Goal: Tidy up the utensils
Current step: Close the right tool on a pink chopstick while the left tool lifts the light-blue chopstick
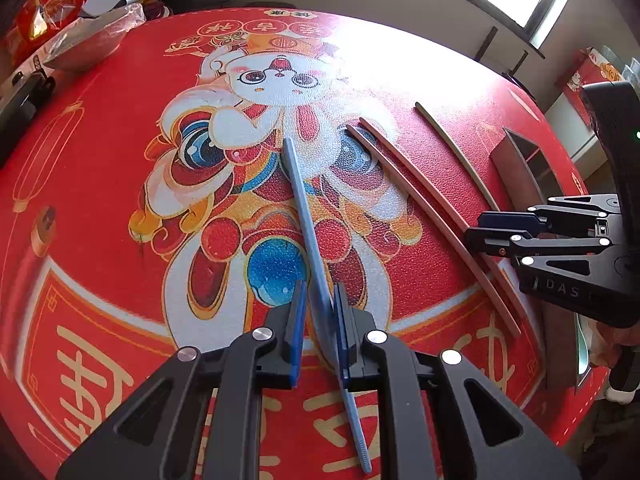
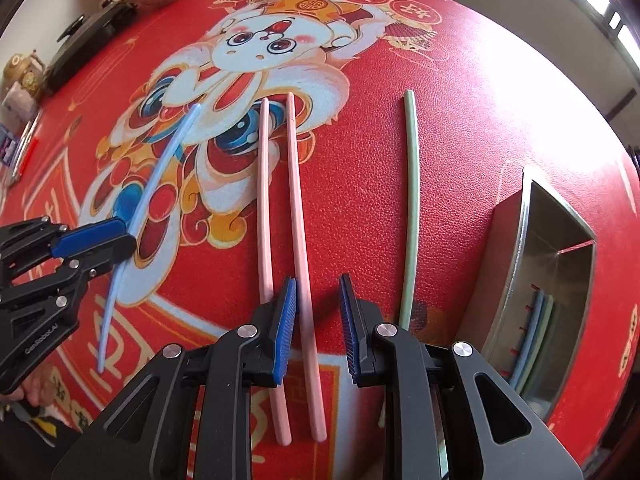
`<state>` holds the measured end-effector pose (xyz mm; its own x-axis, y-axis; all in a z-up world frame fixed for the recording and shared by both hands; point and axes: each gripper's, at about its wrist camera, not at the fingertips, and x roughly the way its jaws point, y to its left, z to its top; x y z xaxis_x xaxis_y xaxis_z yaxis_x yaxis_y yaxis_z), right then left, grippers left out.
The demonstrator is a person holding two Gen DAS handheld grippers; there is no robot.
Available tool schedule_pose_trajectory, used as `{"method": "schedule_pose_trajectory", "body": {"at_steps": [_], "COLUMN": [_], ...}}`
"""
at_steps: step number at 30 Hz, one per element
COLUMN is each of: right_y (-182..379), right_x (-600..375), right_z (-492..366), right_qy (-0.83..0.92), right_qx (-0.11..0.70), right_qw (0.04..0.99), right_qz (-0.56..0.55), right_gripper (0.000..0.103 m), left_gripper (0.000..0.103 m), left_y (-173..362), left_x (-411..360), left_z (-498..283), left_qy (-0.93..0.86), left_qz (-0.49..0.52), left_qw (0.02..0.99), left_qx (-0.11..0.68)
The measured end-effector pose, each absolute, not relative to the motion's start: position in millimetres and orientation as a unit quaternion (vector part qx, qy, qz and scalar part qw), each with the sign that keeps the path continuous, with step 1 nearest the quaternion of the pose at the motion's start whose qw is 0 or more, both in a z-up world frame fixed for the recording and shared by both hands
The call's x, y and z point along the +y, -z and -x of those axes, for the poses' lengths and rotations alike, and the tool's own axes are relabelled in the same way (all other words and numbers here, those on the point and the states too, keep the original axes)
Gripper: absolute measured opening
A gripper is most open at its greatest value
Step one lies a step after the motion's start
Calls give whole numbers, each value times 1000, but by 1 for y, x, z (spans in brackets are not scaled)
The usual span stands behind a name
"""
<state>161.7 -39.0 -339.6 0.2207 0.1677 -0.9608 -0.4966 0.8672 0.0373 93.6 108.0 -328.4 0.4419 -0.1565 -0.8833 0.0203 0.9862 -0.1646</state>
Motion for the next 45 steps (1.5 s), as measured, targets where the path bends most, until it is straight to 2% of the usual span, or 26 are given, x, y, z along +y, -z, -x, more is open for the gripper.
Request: {"method": "schedule_pose_trajectory", "body": {"at_steps": [18, 22, 25, 45], "right_y": [340, 339, 338, 284], "right_x": [-23, -26, -25, -98], "right_z": [-179, -173, -170, -128], "right_qy": [-220, -227, -229, -223], "right_qx": [579, 583, 582, 540], "right_qw": [773, 770, 770, 809], "right_qz": [142, 130, 130, -66], "right_gripper": [22, 8, 7, 7], "left_gripper": [14, 14, 14, 12], "left_y": [329, 328, 329, 328], "left_x": [105, 105, 105, 94], "left_z": [-94, -94, -94, -94], "left_qy": [45, 44, 43, 22], "left_qz": [63, 62, 60, 22], "left_qw": [848, 848, 848, 849], "left_qx": [525, 525, 525, 528]}}
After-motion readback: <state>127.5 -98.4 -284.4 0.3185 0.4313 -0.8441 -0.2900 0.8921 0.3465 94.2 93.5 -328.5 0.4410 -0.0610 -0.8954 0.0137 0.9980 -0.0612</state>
